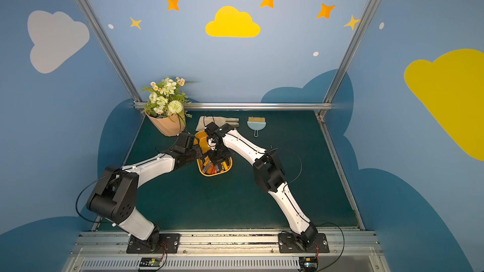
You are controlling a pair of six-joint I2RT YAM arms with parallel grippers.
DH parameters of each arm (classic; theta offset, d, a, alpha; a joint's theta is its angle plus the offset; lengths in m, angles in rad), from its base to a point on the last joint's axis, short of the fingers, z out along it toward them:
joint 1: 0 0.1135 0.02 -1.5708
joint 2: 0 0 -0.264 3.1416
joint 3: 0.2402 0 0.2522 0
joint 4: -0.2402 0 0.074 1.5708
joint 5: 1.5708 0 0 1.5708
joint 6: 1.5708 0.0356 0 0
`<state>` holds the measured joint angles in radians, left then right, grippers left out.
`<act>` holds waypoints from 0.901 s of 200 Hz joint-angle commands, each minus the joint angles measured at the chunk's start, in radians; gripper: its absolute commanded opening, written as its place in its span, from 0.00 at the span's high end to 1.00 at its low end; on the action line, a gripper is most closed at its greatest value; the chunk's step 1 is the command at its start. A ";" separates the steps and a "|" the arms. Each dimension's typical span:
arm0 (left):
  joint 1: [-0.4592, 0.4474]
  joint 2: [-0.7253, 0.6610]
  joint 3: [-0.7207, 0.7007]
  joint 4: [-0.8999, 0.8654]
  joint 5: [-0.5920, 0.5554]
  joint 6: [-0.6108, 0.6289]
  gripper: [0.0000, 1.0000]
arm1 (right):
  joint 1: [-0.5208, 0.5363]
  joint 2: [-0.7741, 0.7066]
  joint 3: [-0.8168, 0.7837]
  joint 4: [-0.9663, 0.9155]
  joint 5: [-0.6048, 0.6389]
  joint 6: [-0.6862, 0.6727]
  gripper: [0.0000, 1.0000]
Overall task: Take out the screwdriver from the storage box
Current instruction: Pick up the screwdriver from the storage box.
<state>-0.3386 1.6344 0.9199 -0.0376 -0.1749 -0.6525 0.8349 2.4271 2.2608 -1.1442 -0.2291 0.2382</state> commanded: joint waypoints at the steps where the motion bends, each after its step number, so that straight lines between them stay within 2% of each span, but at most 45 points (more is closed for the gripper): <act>1: 0.002 -0.005 0.028 0.045 0.022 -0.015 0.98 | 0.006 0.038 0.009 -0.055 0.019 -0.009 0.86; 34: 0.003 -0.004 0.027 0.041 0.019 -0.017 0.98 | 0.004 0.020 0.005 -0.053 0.024 -0.008 1.00; 109: 0.004 0.000 0.026 0.038 0.006 -0.018 0.97 | -0.014 -0.201 -0.145 0.147 -0.031 -0.016 1.00; 180: 0.004 0.003 0.025 0.037 0.012 -0.021 0.97 | -0.034 -0.199 -0.169 0.166 -0.085 -0.009 1.00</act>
<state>-0.3374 1.6363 0.9199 -0.0376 -0.1768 -0.6556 0.8062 2.2299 2.1193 -0.9932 -0.2779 0.2276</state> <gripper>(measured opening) 0.082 0.153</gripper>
